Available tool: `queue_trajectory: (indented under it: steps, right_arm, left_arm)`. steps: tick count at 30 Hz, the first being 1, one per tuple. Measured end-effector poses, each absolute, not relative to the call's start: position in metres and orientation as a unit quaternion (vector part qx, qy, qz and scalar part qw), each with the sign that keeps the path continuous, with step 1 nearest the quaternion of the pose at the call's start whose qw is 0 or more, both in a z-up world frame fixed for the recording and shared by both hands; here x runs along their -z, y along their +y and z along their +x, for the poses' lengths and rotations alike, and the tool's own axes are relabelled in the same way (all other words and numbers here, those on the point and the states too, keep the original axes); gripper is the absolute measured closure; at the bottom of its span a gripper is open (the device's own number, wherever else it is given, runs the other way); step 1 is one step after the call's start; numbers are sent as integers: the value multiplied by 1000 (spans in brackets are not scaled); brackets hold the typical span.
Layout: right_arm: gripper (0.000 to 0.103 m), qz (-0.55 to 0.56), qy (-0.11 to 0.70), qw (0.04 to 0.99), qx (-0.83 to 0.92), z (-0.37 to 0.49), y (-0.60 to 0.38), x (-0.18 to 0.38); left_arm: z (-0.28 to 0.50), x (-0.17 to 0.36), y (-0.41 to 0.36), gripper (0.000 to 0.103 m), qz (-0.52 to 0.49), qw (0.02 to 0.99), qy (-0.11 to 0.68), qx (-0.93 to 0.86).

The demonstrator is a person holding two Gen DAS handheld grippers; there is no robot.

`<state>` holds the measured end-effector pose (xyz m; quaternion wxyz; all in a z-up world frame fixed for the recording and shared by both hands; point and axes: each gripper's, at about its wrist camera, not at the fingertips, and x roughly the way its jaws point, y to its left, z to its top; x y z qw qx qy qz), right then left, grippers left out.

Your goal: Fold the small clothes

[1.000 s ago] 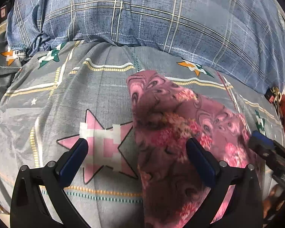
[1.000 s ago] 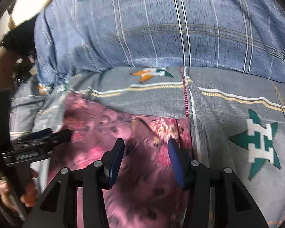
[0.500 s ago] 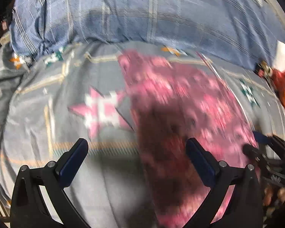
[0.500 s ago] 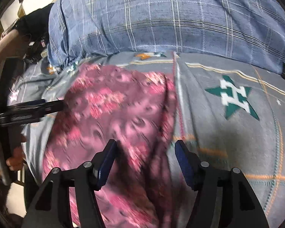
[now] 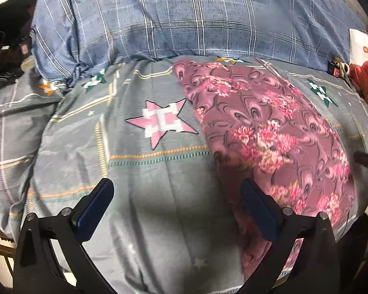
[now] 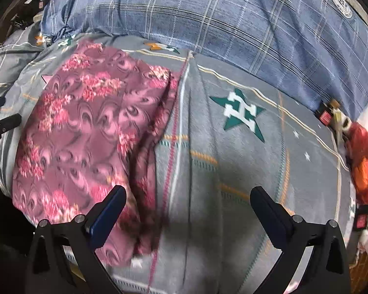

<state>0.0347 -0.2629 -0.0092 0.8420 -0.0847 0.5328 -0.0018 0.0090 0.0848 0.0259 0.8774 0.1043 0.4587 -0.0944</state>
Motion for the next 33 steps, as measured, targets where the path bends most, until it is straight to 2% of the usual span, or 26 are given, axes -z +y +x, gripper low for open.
queue_trajectory:
  steps: [4, 11, 33]
  right_arm:
    - [1, -90, 525, 846, 17, 18, -266, 3]
    - [1, -131, 485, 863, 41, -3, -260, -8]
    - [1, -135, 476, 868, 36, -47, -247, 0]
  left_arm:
    - [-9, -25, 85, 0, 135, 885, 438, 85]
    - [-30, -20, 81, 0, 151, 879, 445, 82]
    - [-75, -30, 44, 0, 164, 872, 440, 141]
